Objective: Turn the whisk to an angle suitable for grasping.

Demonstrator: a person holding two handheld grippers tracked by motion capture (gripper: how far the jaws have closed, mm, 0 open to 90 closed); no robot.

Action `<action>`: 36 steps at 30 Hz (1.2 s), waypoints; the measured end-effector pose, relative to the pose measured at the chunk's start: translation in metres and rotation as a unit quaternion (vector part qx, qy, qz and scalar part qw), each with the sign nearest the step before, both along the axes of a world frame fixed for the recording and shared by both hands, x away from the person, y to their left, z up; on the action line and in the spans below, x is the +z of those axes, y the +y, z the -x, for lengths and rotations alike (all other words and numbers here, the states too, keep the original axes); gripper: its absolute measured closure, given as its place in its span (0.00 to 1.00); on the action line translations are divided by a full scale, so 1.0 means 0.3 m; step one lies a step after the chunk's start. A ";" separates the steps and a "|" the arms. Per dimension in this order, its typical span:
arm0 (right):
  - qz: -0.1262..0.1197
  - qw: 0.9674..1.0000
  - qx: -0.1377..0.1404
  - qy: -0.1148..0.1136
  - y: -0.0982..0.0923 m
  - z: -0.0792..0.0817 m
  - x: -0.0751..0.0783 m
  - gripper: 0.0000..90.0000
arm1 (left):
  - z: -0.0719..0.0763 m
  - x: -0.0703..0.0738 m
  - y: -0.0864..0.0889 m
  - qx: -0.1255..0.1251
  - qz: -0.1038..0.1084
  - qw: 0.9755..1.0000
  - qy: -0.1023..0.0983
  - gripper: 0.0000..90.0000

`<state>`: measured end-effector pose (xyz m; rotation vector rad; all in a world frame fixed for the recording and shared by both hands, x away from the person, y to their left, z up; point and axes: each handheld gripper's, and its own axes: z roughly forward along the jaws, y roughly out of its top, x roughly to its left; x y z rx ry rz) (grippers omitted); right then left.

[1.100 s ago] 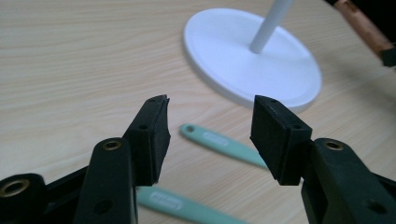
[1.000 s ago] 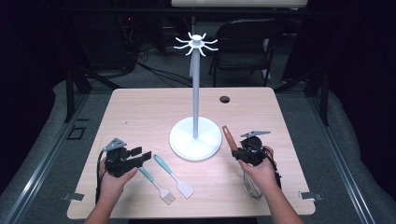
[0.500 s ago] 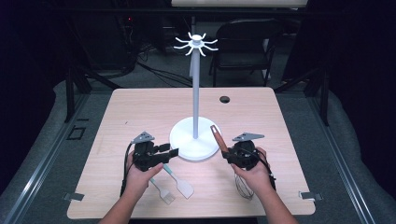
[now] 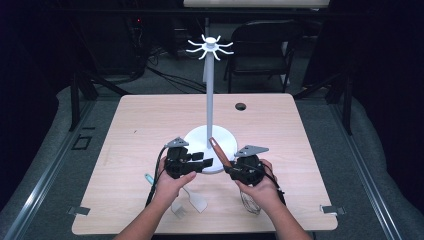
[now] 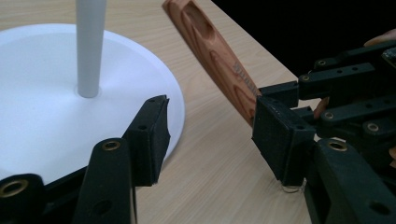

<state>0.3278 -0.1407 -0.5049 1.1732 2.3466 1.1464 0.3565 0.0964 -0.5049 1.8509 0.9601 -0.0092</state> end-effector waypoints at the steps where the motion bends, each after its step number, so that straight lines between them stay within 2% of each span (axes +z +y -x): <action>1: 0.003 1.000 0.004 -0.001 0.003 0.001 0.001 0.79 | -0.001 -0.001 -0.006 -0.002 0.005 1.000 0.002 0.51; 11: -0.004 1.000 0.024 -0.010 0.032 0.014 0.008 0.78 | -0.012 -0.009 -0.046 -0.008 0.047 0.999 0.021 0.54; 14: -0.006 0.999 0.038 -0.019 0.038 0.018 0.007 0.78 | -0.015 -0.011 -0.051 -0.005 0.053 0.998 0.025 0.58; 20: -0.010 0.999 0.038 -0.015 0.037 0.015 0.007 0.78 | -0.016 -0.017 -0.046 0.006 0.062 0.998 0.031 0.63; 27: -0.013 0.999 0.037 -0.002 0.036 0.010 0.004 0.78 | -0.015 -0.022 -0.043 0.006 0.064 0.997 0.031 0.64; 29: -0.005 0.999 0.038 0.005 0.035 0.011 0.002 0.78 | -0.014 -0.023 -0.043 0.006 0.065 0.997 0.030 0.65; 36: -0.007 0.999 0.037 0.003 0.036 0.013 0.000 0.78 | -0.013 -0.029 -0.050 0.010 0.074 0.997 0.032 0.64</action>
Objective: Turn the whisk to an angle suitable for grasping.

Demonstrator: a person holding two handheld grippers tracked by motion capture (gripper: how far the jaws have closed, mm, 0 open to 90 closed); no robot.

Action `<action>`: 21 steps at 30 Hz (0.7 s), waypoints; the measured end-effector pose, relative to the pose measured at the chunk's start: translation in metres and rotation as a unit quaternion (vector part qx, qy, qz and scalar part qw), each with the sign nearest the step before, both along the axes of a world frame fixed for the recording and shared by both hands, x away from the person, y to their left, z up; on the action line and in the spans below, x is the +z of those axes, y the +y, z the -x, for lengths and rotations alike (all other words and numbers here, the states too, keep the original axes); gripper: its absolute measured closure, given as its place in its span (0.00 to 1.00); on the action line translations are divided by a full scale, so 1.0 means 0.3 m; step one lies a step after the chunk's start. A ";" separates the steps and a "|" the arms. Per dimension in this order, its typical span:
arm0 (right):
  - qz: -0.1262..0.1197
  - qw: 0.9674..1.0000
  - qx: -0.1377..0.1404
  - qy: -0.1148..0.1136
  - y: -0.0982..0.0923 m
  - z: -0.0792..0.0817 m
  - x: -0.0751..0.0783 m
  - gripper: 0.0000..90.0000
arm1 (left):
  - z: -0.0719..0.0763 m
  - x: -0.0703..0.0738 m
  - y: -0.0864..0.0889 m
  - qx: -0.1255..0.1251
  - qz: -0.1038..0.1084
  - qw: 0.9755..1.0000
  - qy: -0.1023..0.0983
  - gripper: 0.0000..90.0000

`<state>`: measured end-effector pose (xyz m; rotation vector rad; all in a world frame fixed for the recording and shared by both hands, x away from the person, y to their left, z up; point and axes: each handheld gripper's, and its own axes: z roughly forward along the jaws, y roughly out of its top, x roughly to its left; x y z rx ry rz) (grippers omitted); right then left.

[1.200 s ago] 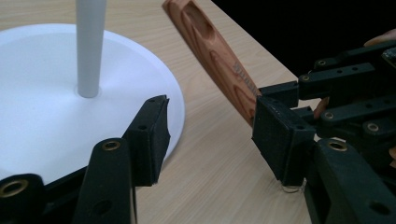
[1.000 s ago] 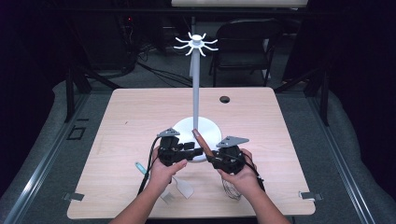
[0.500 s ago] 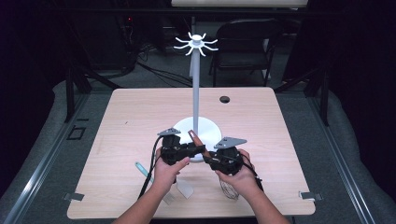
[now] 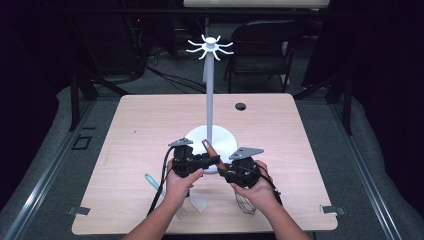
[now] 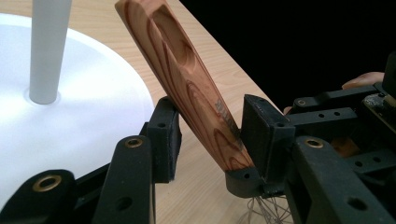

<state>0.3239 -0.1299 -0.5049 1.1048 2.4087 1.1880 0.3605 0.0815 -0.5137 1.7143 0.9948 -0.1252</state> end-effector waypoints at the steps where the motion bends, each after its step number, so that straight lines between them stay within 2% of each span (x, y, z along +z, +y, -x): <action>1: 0.002 1.000 0.000 0.000 0.000 0.000 0.000 0.78 | -0.001 -0.001 -0.001 0.001 0.001 1.000 0.001 0.64; 8: -0.005 1.000 0.002 -0.008 0.009 0.003 0.000 0.78 | -0.005 -0.009 -0.020 -0.002 0.002 1.000 0.003 0.62; 12: -0.003 1.000 0.003 -0.004 0.008 0.001 0.000 0.78 | -0.006 -0.011 -0.019 0.000 0.000 1.000 0.004 0.65; 16: -0.004 1.000 0.006 -0.004 0.000 0.005 0.000 0.73 | -0.005 -0.008 -0.018 0.001 0.002 1.000 0.002 0.65; 21: 0.011 1.000 0.006 0.002 -0.015 0.020 -0.012 0.73 | -0.005 -0.006 -0.017 0.002 0.004 1.000 0.001 0.66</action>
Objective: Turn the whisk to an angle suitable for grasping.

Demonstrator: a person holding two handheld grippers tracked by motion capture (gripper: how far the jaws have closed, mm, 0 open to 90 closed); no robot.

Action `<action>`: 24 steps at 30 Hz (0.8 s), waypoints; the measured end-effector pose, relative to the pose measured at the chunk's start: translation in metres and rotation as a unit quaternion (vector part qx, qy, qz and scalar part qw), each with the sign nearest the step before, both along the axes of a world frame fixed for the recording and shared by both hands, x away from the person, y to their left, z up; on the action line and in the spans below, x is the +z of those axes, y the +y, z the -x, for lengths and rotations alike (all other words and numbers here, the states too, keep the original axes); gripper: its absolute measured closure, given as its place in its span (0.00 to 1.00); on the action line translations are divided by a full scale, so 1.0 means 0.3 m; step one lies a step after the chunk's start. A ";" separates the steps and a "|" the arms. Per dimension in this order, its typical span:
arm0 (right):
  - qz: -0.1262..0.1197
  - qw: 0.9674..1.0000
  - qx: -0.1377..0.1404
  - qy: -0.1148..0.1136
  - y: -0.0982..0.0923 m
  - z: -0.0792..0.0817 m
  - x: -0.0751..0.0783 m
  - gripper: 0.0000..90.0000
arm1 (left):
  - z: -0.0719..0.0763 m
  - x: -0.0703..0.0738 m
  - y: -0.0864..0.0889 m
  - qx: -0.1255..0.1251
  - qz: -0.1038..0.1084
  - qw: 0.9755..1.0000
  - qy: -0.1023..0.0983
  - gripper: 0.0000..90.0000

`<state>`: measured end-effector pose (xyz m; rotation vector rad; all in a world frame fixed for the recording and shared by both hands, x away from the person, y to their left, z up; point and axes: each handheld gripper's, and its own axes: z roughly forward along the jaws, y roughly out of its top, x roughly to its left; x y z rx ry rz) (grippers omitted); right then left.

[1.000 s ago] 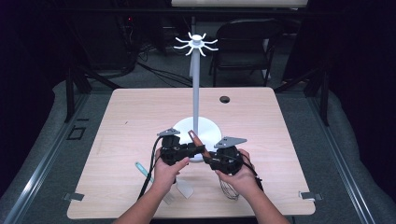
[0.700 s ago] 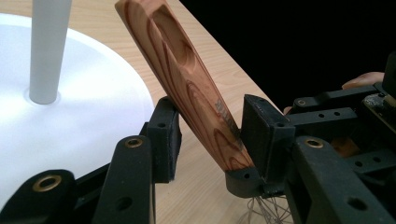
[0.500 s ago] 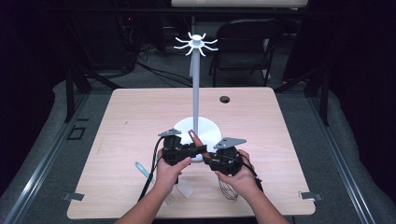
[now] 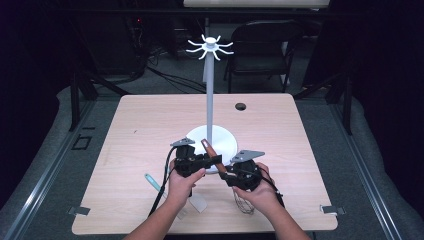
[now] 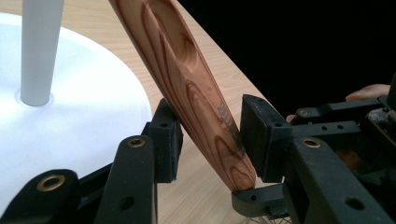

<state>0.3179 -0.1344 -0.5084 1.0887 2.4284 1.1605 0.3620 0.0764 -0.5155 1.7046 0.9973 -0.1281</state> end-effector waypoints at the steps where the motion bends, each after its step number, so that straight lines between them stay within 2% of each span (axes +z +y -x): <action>1: 0.003 1.000 -0.001 0.002 -0.003 0.004 -0.002 0.73 | 0.000 0.000 0.000 0.000 0.000 1.000 0.000 0.66; 10: 0.009 1.000 -0.002 0.003 0.000 0.016 -0.014 0.80 | 0.004 0.011 -0.007 0.003 -0.002 1.000 -0.003 0.66; 14: 0.000 1.000 -0.007 0.000 -0.002 0.016 -0.011 0.81 | 0.010 0.010 -0.012 -0.003 0.005 1.000 -0.003 0.65; 19: -0.016 1.000 -0.016 -0.002 -0.002 0.011 -0.004 0.81 | 0.027 0.006 -0.030 -0.009 0.004 1.000 -0.006 0.65; 24: -0.023 1.000 -0.020 -0.006 -0.001 0.005 0.003 0.81 | 0.034 0.000 -0.030 -0.006 0.011 1.000 -0.002 0.70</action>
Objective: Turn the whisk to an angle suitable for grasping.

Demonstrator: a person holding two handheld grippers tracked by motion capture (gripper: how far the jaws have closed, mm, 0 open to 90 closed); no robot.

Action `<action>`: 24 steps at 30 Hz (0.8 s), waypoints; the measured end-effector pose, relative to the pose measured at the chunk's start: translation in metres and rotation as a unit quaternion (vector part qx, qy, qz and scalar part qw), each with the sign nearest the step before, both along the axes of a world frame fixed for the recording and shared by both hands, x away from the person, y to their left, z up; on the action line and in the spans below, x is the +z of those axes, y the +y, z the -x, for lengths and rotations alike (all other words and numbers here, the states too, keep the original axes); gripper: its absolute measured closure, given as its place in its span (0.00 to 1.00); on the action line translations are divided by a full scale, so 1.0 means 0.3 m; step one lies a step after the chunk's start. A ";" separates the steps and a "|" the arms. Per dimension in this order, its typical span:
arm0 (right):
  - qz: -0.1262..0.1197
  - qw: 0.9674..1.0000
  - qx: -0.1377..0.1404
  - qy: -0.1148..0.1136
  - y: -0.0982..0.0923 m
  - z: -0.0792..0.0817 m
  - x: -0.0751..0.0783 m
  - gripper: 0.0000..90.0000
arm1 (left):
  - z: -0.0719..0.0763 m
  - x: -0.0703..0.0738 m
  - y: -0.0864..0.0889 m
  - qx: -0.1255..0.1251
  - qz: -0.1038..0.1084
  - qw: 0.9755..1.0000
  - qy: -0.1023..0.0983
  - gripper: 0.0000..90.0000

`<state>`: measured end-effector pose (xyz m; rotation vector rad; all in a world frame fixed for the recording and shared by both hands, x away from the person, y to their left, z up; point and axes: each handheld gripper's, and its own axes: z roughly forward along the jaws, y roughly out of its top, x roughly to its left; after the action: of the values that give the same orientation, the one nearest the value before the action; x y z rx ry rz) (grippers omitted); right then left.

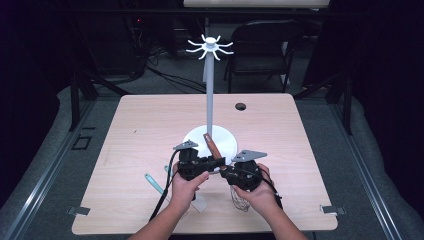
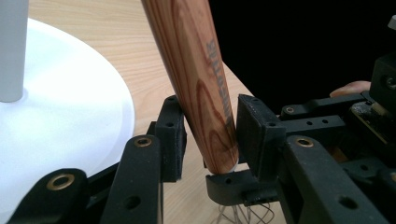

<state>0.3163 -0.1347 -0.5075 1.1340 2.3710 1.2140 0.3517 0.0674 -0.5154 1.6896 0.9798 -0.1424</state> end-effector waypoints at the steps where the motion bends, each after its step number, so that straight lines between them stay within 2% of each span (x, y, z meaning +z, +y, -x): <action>1: 0.000 1.000 0.000 0.000 0.000 0.000 0.000 0.81 | 0.002 -0.001 -0.001 0.002 0.002 1.000 0.003 0.70; 6: -0.010 1.000 -0.004 0.002 0.001 -0.004 0.003 0.81 | 0.003 -0.002 -0.003 0.000 0.004 1.000 0.005 0.71; 13: -0.012 1.000 -0.003 0.006 -0.002 -0.007 0.006 0.80 | -0.001 -0.002 -0.003 0.001 0.005 1.000 0.010 0.73; 19: 0.000 1.000 0.003 0.009 -0.012 0.005 0.004 0.64 | -0.009 0.002 0.008 0.003 0.010 1.000 0.013 0.74; 24: -0.011 1.000 0.003 0.018 -0.031 0.012 -0.002 0.59 | -0.014 0.019 0.017 0.002 0.016 1.000 0.010 0.76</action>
<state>0.3127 -0.1440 -0.5081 1.1658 2.3942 1.2348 0.3559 0.0727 -0.5096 1.6593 0.9915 -0.1718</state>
